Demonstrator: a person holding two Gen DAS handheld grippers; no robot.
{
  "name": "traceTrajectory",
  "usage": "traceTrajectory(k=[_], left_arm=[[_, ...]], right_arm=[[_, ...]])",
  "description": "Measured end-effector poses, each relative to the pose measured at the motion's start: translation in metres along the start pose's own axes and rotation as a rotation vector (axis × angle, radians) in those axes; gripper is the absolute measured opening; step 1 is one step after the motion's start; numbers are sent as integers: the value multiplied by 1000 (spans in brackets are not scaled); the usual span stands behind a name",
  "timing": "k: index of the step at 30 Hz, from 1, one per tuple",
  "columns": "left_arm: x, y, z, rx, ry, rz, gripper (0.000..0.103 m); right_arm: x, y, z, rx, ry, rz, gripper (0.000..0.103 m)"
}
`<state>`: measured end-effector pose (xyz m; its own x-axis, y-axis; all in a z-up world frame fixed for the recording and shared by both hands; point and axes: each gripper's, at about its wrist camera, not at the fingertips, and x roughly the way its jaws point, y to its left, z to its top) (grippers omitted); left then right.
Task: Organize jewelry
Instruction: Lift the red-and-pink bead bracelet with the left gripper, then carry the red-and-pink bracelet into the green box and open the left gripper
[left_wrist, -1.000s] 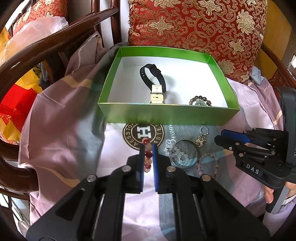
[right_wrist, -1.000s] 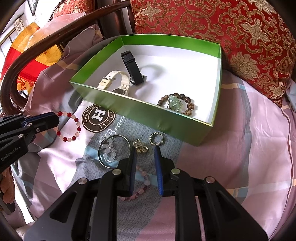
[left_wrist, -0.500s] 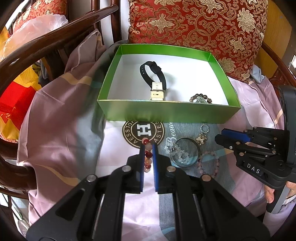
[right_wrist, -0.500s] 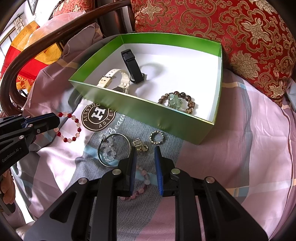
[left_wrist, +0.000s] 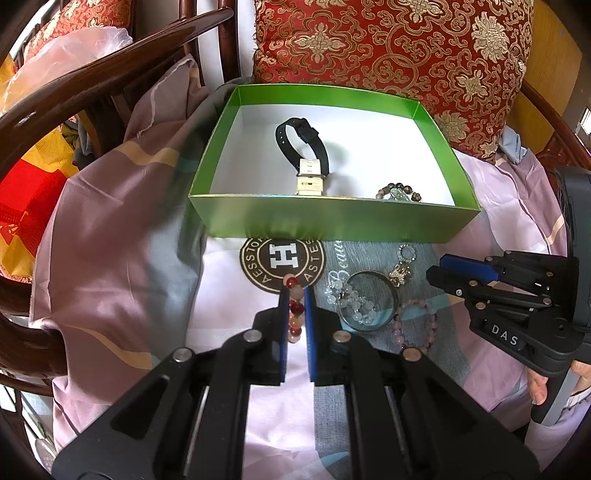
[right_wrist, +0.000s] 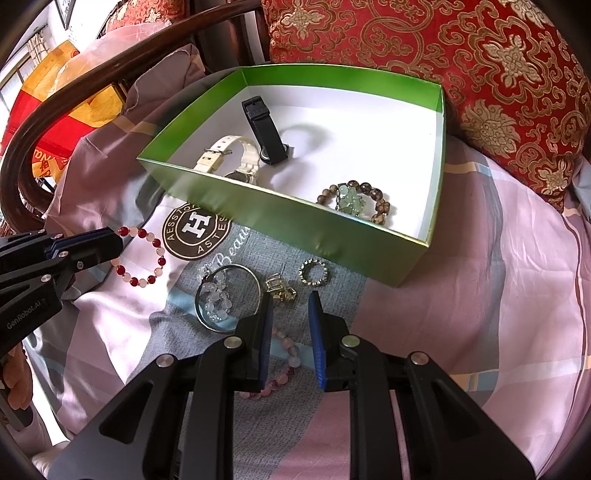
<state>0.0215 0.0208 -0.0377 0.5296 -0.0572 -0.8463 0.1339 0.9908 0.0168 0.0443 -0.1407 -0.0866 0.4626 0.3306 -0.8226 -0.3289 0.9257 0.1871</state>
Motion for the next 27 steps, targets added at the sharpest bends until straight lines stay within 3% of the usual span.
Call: traceTrajectory(k=[12,16,27], left_arm=[[-12,1,4,-4,-30,-6,7],[-18,6,8,-1,-49,-4,7],[-20,27,40,-45,-98,-80,7]], right_arm=[[-7,0,1,5,-16,15,20],[-26,-2,3,16,-63,39,20],[-61,-15,28,59,-126,83,20]])
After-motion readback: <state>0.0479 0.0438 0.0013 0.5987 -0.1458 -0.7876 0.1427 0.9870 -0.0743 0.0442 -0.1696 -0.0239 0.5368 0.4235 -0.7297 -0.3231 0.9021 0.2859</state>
